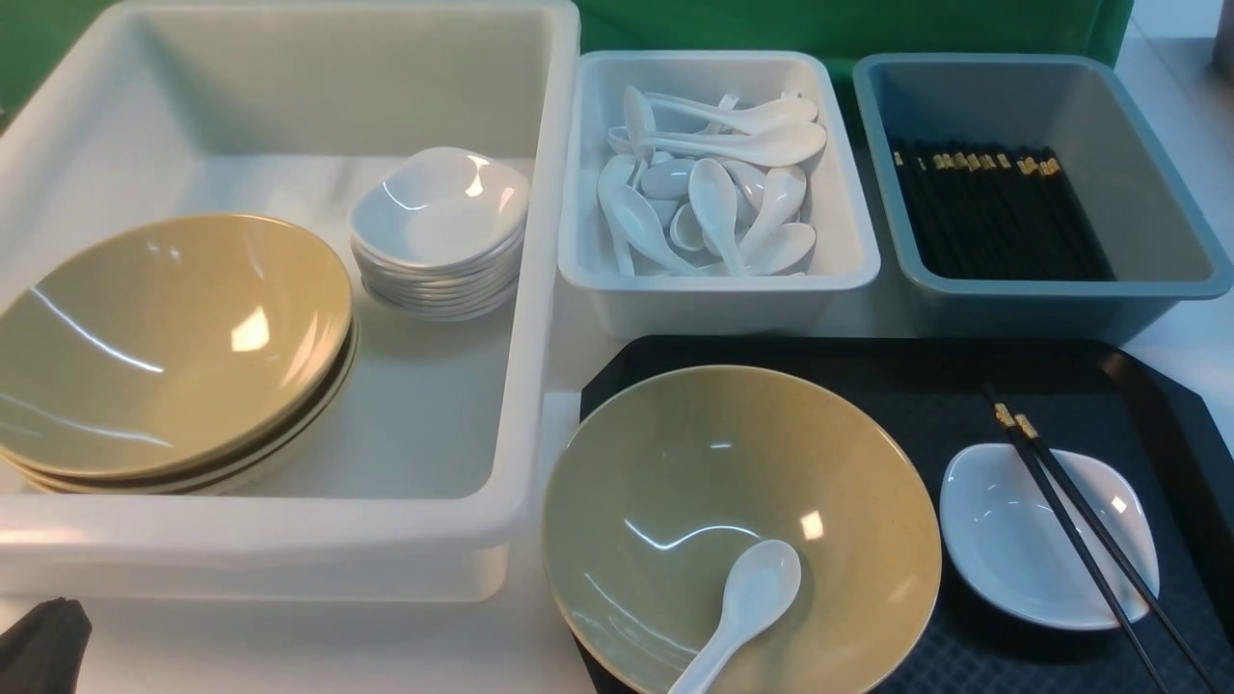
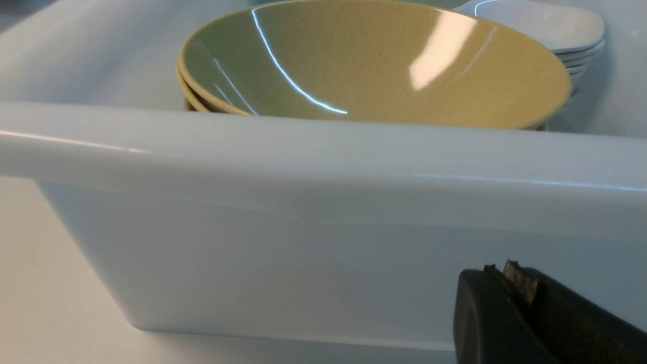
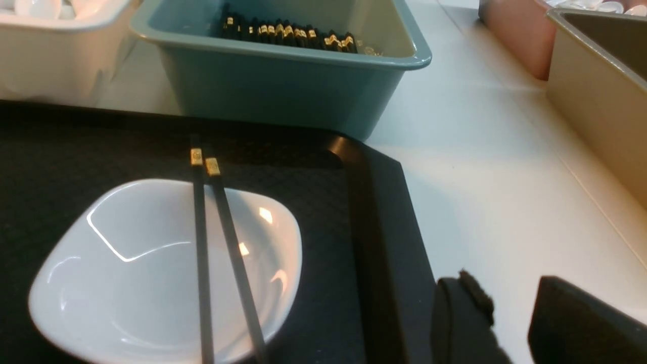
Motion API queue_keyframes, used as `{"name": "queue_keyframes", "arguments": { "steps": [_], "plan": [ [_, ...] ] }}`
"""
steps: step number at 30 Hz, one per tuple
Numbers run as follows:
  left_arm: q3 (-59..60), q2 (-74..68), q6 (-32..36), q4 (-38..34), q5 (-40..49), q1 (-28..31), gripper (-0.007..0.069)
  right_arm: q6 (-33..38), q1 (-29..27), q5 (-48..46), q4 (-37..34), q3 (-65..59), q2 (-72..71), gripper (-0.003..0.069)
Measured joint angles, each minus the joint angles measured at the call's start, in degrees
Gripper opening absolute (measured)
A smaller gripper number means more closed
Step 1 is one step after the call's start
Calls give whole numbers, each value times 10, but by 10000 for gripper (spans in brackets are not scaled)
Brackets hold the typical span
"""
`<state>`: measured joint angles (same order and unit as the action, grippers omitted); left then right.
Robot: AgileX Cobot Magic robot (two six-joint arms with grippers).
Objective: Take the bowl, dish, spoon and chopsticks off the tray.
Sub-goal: Use the right arm to grab the chopsticks
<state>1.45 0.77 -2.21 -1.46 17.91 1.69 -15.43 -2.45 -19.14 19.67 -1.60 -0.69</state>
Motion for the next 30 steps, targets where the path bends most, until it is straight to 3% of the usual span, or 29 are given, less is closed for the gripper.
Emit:
{"name": "queue_keyframes", "arguments": {
  "steps": [14, 19, 26, 30],
  "plan": [
    [0, 0, 1, 2, 0, 0, -11, 0, 0, 0, 0, 0, 0, 238],
    [0, 0, 1, 43, 0, 0, -11, -2, 0, 0, 0, 0, 0, 238],
    [0, 0, 0, 92, -1, 0, -11, -46, 0, 0, 1, 0, 0, 238],
    [0, 0, -21, 67, -15, 0, -11, -78, 0, 0, 1, 0, 0, 238]
  ]
}}
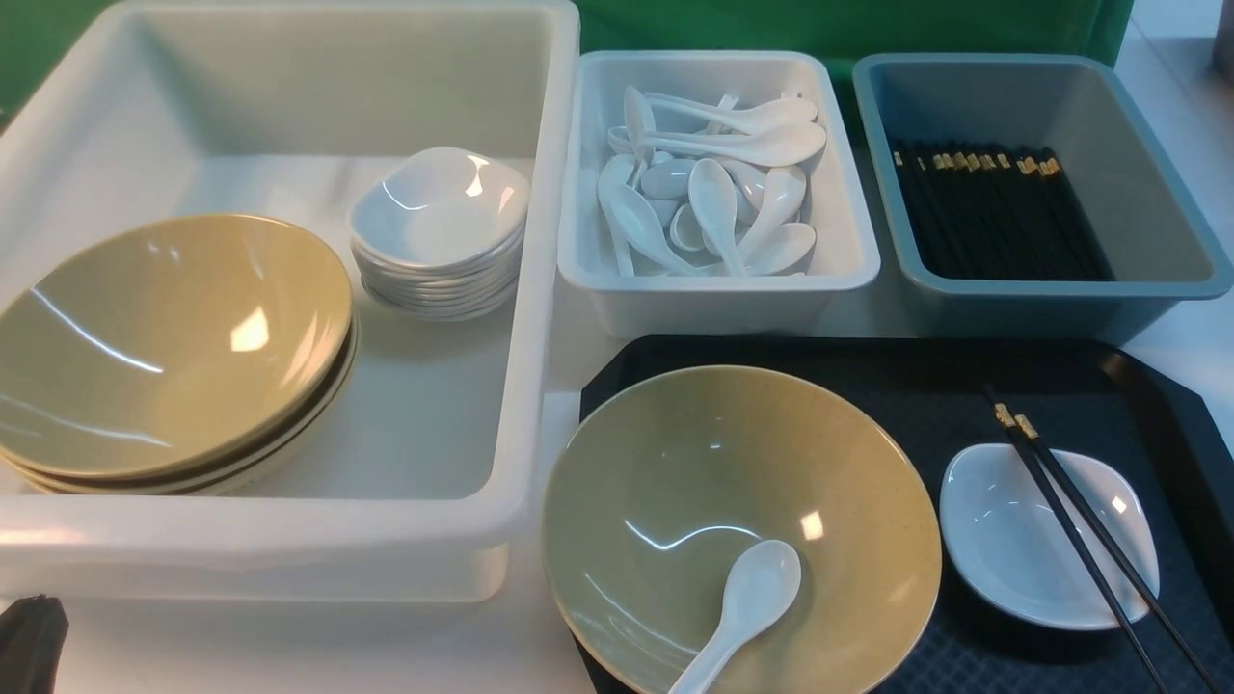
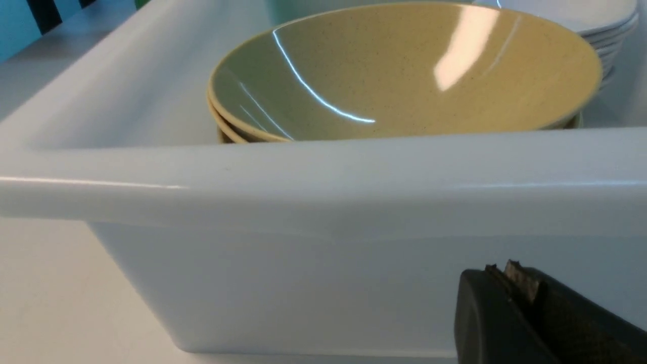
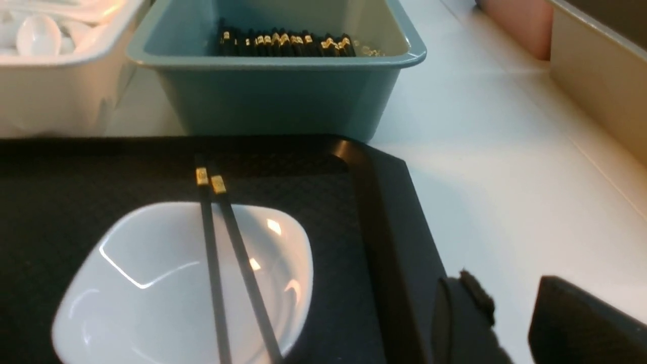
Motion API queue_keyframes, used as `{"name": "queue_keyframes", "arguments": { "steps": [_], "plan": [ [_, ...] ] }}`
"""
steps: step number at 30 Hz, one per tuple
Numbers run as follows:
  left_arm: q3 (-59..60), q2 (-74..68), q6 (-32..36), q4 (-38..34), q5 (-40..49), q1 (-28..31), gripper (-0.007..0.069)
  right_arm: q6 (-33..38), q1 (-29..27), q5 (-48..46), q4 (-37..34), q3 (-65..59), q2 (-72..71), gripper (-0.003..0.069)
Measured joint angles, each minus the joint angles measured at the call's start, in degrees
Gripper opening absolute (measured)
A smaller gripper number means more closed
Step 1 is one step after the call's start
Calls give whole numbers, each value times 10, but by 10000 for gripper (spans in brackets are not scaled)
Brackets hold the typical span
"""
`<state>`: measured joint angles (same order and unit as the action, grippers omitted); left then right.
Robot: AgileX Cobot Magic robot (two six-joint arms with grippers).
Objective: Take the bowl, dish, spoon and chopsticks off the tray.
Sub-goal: Use the right arm to grab the chopsticks
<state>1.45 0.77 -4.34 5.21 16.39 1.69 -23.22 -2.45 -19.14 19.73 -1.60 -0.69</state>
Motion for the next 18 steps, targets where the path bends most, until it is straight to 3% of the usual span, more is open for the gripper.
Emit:
{"name": "queue_keyframes", "arguments": {
  "steps": [6, 11, 13, 15, 18],
  "plan": [
    [0, 0, -65, -138, -54, 0, -11, -109, 0, 0, -6, 0, 0, 238],
    [0, 0, -196, -429, -79, 0, -11, -428, 0, 27, -51, 0, 0, 238],
    [0, 0, -230, -509, -88, 0, -11, -501, 0, 43, -57, 0, 0, 238],
    [0, 0, -247, -580, -93, 0, -11, -538, 0, 47, -59, 0, 0, 238],
    [0, 0, -253, -618, -98, 0, -11, -532, 0, 47, -59, 0, 0, 238]
  ]
}}
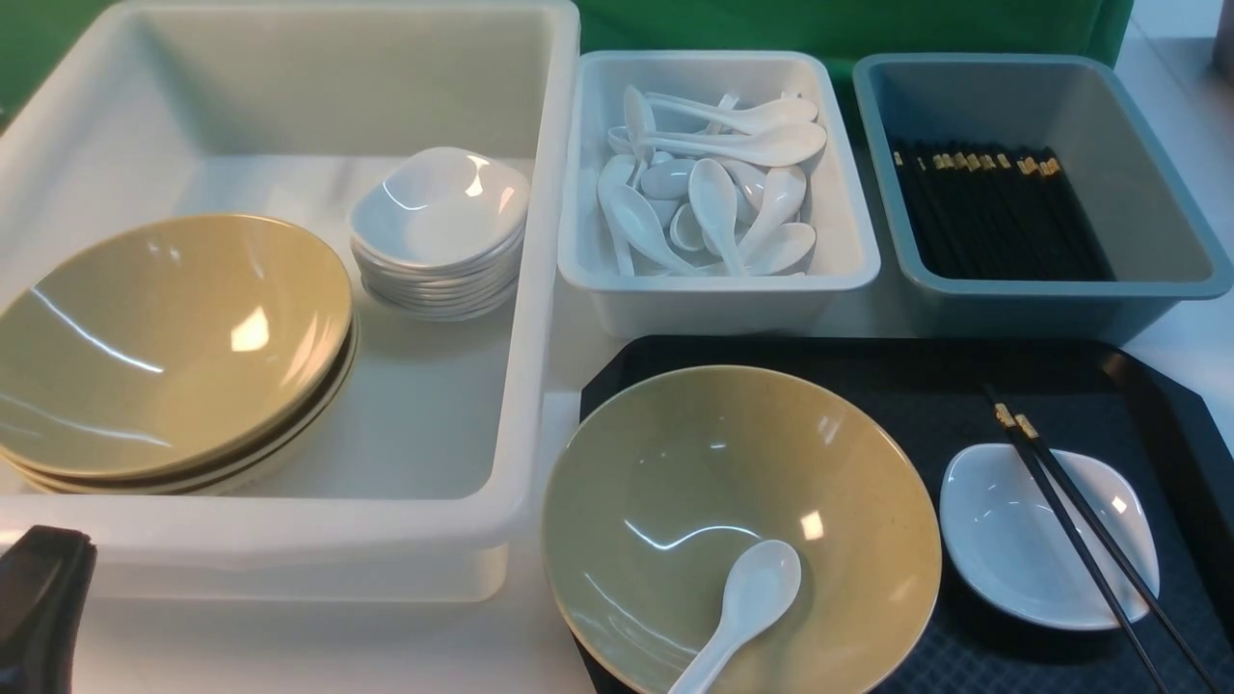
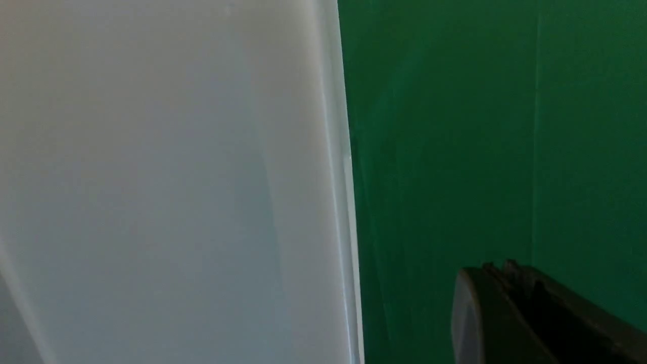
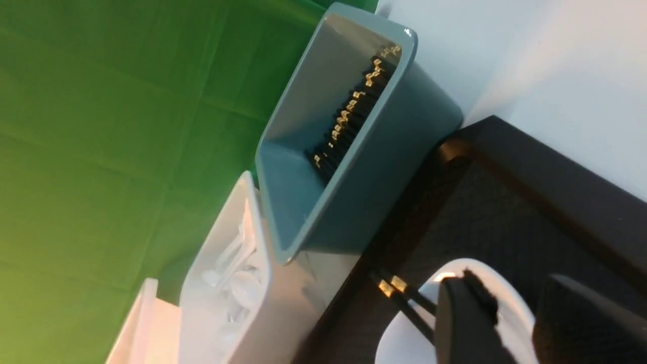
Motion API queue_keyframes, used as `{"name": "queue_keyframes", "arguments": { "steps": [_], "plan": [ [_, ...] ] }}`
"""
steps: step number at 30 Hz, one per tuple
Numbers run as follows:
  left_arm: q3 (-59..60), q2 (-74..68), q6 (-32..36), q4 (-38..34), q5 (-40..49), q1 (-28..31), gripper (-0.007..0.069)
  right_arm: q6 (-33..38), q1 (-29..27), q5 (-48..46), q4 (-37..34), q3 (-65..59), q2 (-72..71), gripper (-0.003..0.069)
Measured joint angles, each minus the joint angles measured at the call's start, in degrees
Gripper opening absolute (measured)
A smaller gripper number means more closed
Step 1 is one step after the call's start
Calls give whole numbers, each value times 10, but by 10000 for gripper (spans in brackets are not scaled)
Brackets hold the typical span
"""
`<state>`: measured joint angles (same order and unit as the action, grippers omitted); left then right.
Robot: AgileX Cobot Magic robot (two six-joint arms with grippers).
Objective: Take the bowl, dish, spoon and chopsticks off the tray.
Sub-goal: Use the right arm to grab the chopsticks
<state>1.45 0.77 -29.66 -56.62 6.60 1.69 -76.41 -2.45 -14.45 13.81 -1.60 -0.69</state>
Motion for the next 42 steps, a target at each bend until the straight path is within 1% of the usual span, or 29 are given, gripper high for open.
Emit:
{"name": "queue_keyframes", "arguments": {
  "steps": [5, 8, 9, 10, 12, 13, 14, 15, 16, 17, 18, 19, 20, 21, 22, 23, 24, 25, 26, 27, 29, 32, 33, 34, 35, 38, 39, 41, 42],
  "plan": [
    [0, 0, -8, -29, 1, 0, -11, 17, 0, 1, 0, 0, 0, 238],
    [-12, 0, 26, -37, 30, 0, -11, 41, 13, 59, 0, 0, 0, 238],
    [-30, 0, 55, -35, 46, 0, -11, 53, 20, 85, 1, 0, 0, 238],
    [-66, 0, 115, -27, 69, 0, -11, 74, 35, 117, 1, 1, 0, 237],
    [-109, 0, 189, -11, 91, 0, -11, 97, 55, 102, 1, 16, 2, 227],
    [-150, -7, 256, 6, 110, 0, -11, 125, 71, 76, 1, 37, 10, 211],
    [-163, -9, 276, 9, 117, 0, -11, 131, 74, 71, 1, 42, 12, 208],
    [-191, -20, 314, 25, 131, 0, -11, 158, 85, 52, 1, 60, 24, 191],
    [-244, -63, 380, 63, 170, 0, -11, 233, 109, 13, 1, 107, 62, 145],
    [-277, -96, 403, 95, 198, 0, -11, 279, 123, -8, 1, 136, 89, 115],
    [-303, -124, 412, 124, 217, 0, -11, 314, 131, -22, 1, 155, 107, 97],
    [-309, -131, 417, 132, 231, 0, -11, 323, 136, -33, 1, 168, 120, 85],
    [-361, -192, 428, 196, 289, 0, -11, 389, 157, -73, 1, 225, 174, 47],
    [-406, -238, 431, 252, 354, 0, -11, 438, 171, -123, 1, 270, 216, 35],
    [-412, -246, 431, 252, 364, 0, -11, 446, 173, -131, 1, 277, 224, 34],
    [-454, -297, 434, 305, 432, 0, -11, 503, 188, -190, 1, 330, 274, 33],
    [-481, -330, 435, 340, 477, -2, -11, 544, 197, -235, 1, 367, 310, 33],
    [-500, -355, 436, 373, 510, -5, -11, 583, 204, -281, 1, 403, 345, 33],
    [-512, -372, 436, 391, 532, -9, -11, 598, 206, -299, 0, 416, 358, 33],
    [-536, -408, 437, 431, 573, -23, -11, 652, 210, -362, -1, 459, 404, 33],
    [-558, -454, 438, 486, 604, -70, -11, 706, 212, -457, -1, 514, 473, 33],
    [-574, -500, 433, 530, 610, -151, -11, 737, 212, -524, -2, 542, 540, 34],
    [-580, -513, 433, 536, 609, -175, -11, 740, 212, -530, -5, 544, 552, 34],
    [-580, -516, 433, 536, 609, -181, -11, 741, 212, -533, -5, 544, 559, 34],
    [-591, -539, 433, 540, 603, -223, -11, 745, 212, -540, -16, 544, 585, 38],
    [-622, -597, 429, 544, 596, -318, -11, 759, 212, -529, -54, 544, 642, 60],
    [-625, -601, 429, 544, 596, -324, -11, 760, 212, -527, -56, 544, 642, 63],
    [-658, -656, 424, 546, 588, -408, -11, 772, 211, -500, -83, 544, 685, 121],
    [-665, -671, 423, 548, 586, -424, -11, 777, 209, -495, -89, 544, 694, 137]
  ]
}}
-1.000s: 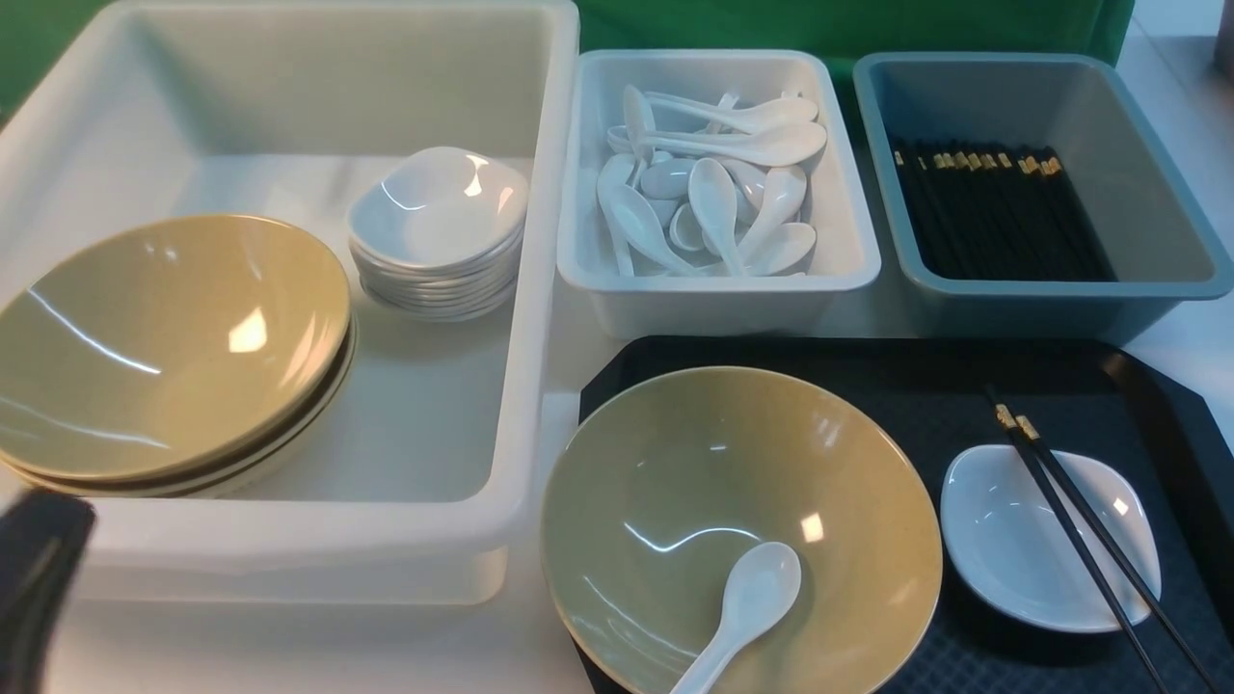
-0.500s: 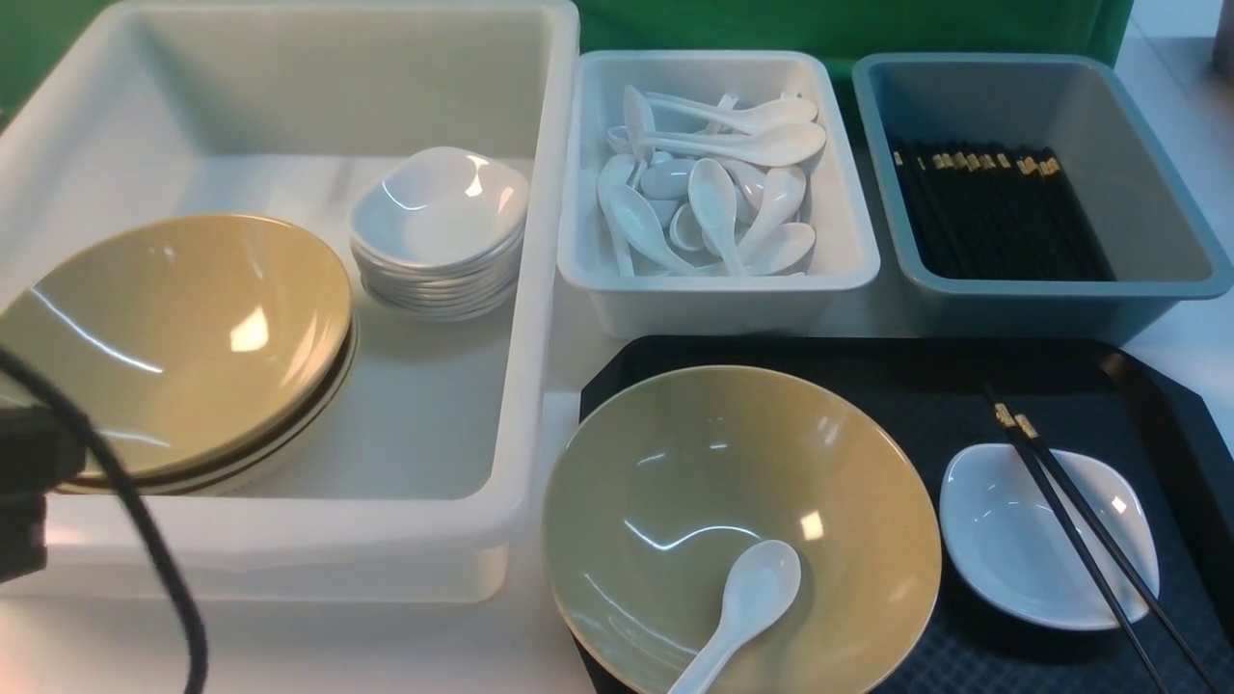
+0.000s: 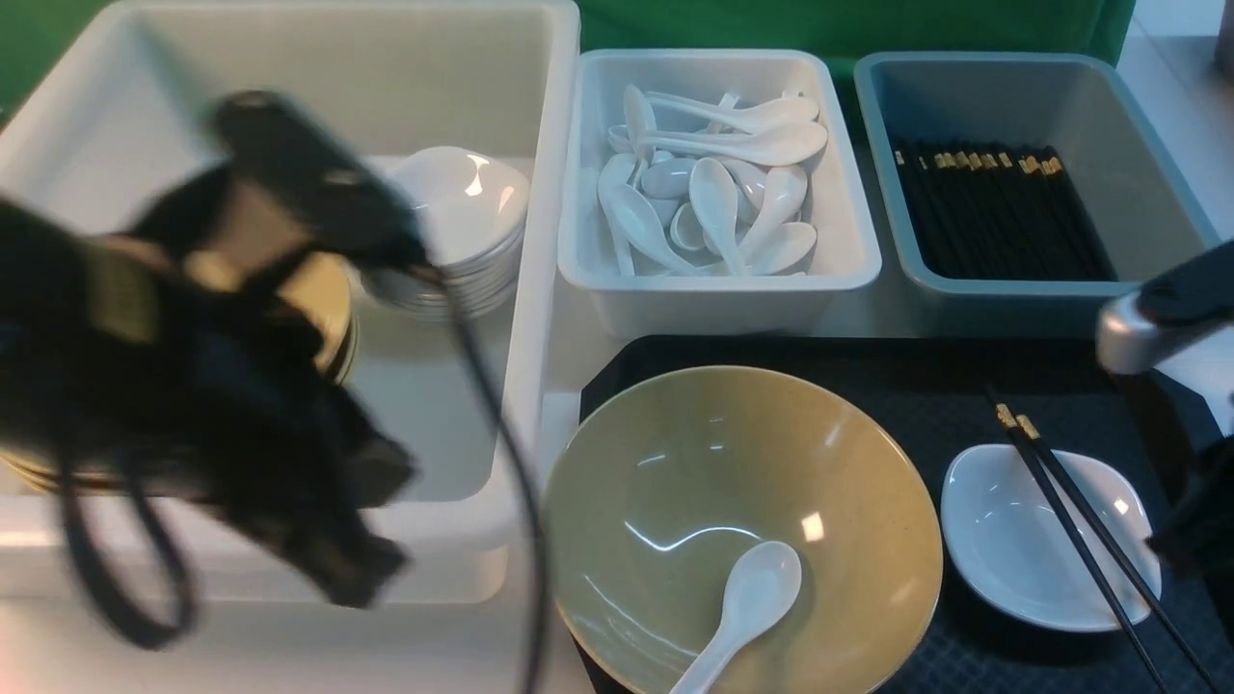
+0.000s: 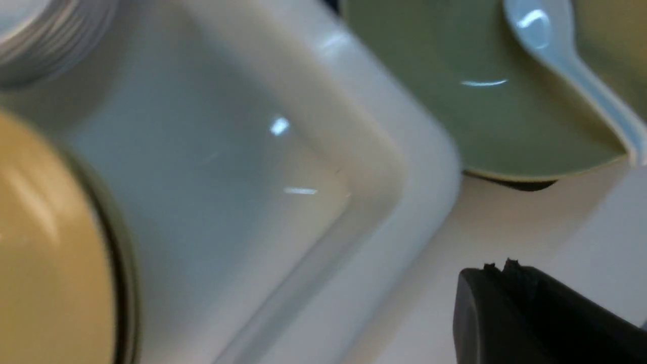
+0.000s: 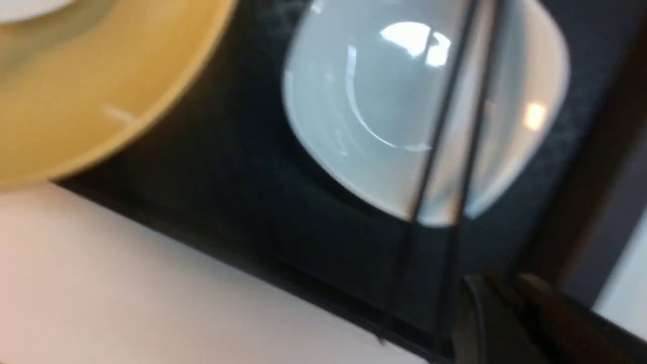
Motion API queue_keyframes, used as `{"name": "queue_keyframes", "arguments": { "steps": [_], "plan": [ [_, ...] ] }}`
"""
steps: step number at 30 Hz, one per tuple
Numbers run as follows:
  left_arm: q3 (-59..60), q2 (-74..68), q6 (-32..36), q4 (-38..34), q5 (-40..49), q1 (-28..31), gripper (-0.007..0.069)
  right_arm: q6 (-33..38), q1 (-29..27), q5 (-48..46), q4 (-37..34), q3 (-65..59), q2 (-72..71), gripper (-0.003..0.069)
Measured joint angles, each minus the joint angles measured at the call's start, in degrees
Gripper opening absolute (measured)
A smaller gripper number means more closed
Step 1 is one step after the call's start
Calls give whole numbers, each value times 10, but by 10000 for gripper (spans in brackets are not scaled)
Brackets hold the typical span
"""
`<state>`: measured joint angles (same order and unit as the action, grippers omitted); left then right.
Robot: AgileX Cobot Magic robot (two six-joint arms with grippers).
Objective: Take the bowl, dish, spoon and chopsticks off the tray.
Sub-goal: Use the right arm to grab the chopsticks
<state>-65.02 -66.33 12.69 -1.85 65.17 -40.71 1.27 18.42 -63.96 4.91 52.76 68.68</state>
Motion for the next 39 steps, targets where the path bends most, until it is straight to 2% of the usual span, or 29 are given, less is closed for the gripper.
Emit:
{"name": "queue_keyframes", "arguments": {
  "steps": [3, 6, 10, 19, 27, 31, 32, 37, 39],
  "plan": [
    [-23, -39, -1, 1, -10, -56, -11, 19, -24, 20, -30, 0, 37, 223],
    [-33, -77, -1, 1, -35, -108, -11, 54, -67, 54, -84, 0, 83, 346],
    [-33, -111, -1, 2, -41, -124, -11, 72, -88, 94, -99, 0, 125, 442],
    [-33, -128, -1, 12, -72, -125, -11, 52, -89, 152, -53, 4, 205, 471],
    [-33, -128, 4, 18, -93, -125, -11, 42, -89, 157, -43, 5, 239, 452],
    [-33, -128, 4, 22, -102, -125, -11, 40, -88, 155, -42, 5, 240, 378],
    [-33, -128, 4, 26, -107, -125, -11, 39, -88, 155, -42, 5, 240, 325],
    [-33, -128, 4, 31, -113, -125, -11, 32, -88, 150, -42, 5, 240, 157],
    [-33, -128, 4, 34, -114, -125, -11, 30, -88, 147, -42, 5, 240, 145]
  ]
}}
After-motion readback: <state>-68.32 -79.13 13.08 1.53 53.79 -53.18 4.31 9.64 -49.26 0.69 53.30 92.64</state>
